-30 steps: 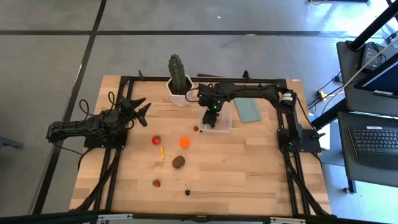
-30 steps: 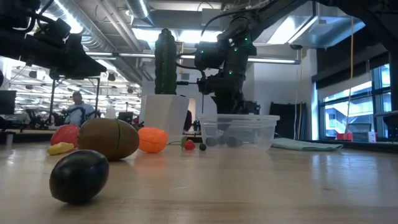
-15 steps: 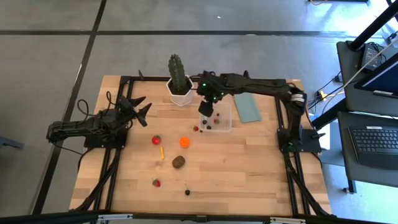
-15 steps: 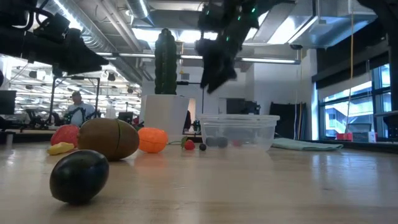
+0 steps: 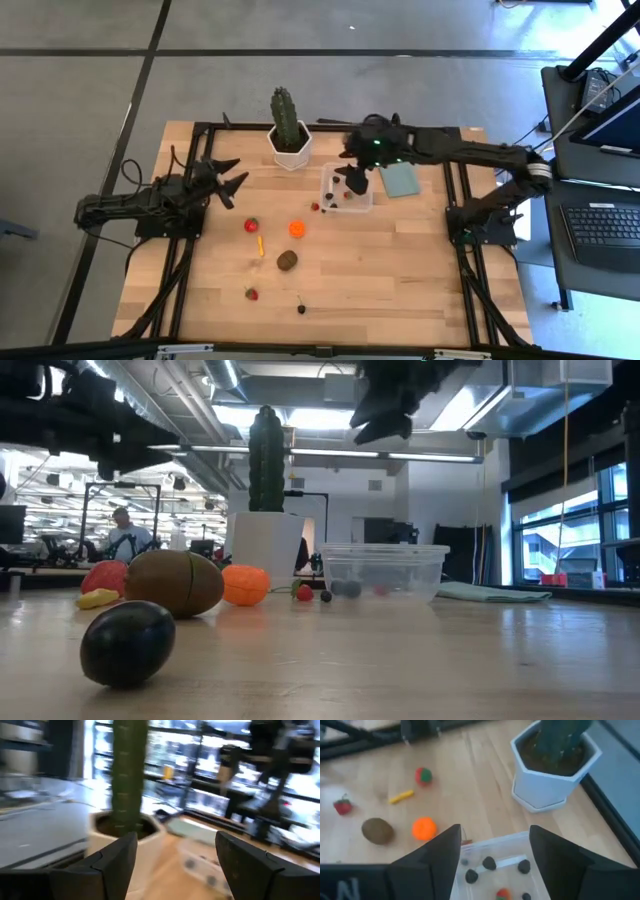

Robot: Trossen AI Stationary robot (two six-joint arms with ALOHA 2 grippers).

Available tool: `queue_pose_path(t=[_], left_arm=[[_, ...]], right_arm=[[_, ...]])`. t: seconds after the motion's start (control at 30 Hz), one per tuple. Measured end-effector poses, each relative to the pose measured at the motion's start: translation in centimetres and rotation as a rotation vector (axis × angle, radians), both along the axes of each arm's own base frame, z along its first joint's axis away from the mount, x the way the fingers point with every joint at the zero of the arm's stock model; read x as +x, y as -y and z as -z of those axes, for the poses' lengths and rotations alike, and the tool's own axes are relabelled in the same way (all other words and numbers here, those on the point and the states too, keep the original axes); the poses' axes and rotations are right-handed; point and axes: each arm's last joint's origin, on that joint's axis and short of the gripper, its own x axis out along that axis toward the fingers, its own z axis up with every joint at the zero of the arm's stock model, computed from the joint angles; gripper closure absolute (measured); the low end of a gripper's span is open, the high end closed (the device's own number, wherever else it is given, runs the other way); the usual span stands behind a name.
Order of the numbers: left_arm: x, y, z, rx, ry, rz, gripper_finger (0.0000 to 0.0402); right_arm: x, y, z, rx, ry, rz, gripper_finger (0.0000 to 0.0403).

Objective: Pick and placing Produce into tupperware
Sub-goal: Put the top strawberry into the transparent bin

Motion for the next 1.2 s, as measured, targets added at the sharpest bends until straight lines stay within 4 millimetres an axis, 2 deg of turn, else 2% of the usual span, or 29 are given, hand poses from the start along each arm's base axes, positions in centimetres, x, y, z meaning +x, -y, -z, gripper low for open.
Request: queue_pose_path(t=[0.2,0.4,0.6,0.77,0.97,1.2], left_arm=[[1.4,0.2,1.0,-0.015,-0.131,0.125,0.0142],[3.4,0.2,0.3,-0.028,-0.23,0.191,0.0143],[7.3,-0.1,-2.3,0.056,-0.401,0.247,0.0143],[11.1,-0.5,-2.5,0.012,-0.528,0.388,0.0143],[14.7,-1.5,-1.4,-0.08,-0.626,0.45,0.0143],[17.6,-3.0,1.1,-0.116,-0.752,0.433,0.0143]], right_arm=[[-2.4,-0.5,0.2,0.028,0.183,0.056,0.0164],[-3.0,-0.7,0.0,0.025,0.235,0.056,0.0164],[-2.9,-0.7,-0.3,0.02,0.254,0.055,0.0164],[-3.5,-0.8,-0.3,0.003,0.215,0.039,0.0164],[-6.4,-1.6,-0.3,-0.036,0.213,0.014,0.0164],[-10.8,-2.7,0.5,-0.041,0.288,0.021,0.0164]])
